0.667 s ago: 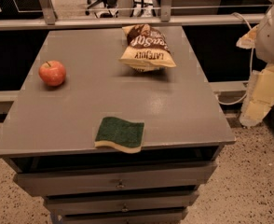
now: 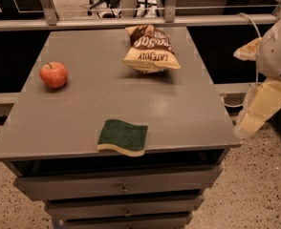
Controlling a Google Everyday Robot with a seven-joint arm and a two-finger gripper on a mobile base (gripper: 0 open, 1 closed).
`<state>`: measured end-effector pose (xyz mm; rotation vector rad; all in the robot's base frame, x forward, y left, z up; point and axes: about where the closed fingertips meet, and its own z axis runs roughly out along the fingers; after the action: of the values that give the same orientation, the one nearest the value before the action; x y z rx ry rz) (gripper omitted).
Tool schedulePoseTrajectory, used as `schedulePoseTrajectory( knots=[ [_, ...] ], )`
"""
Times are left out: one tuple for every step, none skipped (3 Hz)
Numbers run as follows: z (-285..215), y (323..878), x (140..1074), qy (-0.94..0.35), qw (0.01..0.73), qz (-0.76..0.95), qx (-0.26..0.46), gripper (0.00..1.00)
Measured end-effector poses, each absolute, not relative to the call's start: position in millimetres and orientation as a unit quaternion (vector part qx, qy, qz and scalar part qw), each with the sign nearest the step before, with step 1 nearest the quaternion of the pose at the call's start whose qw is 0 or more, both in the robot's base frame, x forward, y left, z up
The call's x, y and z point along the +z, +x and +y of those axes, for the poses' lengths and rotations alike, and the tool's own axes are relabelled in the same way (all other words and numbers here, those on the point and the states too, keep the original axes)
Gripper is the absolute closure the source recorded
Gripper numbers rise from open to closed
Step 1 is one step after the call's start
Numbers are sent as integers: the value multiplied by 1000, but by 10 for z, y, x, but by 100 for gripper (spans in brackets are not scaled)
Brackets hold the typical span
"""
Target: Pick sponge
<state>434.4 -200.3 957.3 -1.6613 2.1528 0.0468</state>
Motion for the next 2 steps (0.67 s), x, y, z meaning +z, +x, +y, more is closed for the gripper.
schedulePoseTrajectory(
  knots=[
    [-1869,4300,9200,-582,273,762,75,0],
    [-1555,4332,8941,-567,337,741,124,0]
  ],
)
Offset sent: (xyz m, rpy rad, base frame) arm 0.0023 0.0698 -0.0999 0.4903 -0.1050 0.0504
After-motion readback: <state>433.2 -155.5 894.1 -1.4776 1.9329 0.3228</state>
